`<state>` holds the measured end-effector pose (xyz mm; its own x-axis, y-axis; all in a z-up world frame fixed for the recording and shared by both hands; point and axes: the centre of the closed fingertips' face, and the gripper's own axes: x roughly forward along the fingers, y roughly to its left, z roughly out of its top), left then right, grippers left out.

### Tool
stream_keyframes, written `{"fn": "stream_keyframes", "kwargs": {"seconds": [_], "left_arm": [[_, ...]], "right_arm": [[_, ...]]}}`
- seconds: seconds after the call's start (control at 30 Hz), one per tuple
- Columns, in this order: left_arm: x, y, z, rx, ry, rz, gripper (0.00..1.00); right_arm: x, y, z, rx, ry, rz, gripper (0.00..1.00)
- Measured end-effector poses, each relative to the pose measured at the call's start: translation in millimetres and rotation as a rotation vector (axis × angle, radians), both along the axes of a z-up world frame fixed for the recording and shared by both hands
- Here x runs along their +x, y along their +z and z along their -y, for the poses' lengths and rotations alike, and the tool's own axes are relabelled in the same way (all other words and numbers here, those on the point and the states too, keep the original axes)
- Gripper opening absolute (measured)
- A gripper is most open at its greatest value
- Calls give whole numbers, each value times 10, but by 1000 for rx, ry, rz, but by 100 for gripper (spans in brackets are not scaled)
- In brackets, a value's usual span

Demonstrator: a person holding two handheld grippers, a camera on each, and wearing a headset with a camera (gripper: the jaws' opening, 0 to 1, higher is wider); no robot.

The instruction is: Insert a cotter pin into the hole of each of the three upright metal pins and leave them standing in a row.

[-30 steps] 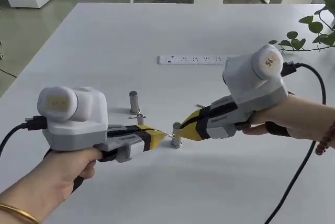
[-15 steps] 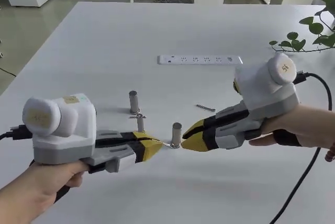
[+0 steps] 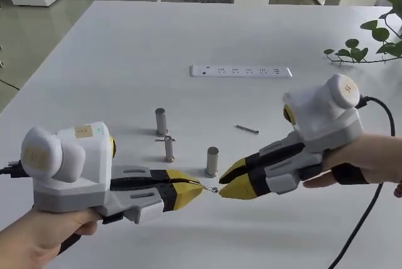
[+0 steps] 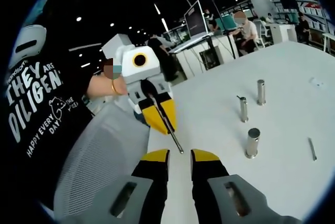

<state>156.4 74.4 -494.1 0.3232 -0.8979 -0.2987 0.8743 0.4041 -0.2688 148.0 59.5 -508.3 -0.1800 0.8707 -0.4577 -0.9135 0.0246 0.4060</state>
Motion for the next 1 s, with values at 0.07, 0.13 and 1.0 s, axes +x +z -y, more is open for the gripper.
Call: {"fn": "stream_keyframes", "kwargs": {"seconds": [0.07, 0.13, 1.0], "left_arm": [[-35, 6, 19, -2, -18, 2, 0], [-57, 15, 33, -7, -29, 2, 0], [-231, 78, 114, -69, -105, -34, 0]], "right_arm": [[-28, -14, 4, -2, 13, -5, 11], [-63, -18, 5, 3, 26, -18, 11], [-262, 53, -5, 29, 131, -36, 0]]}}
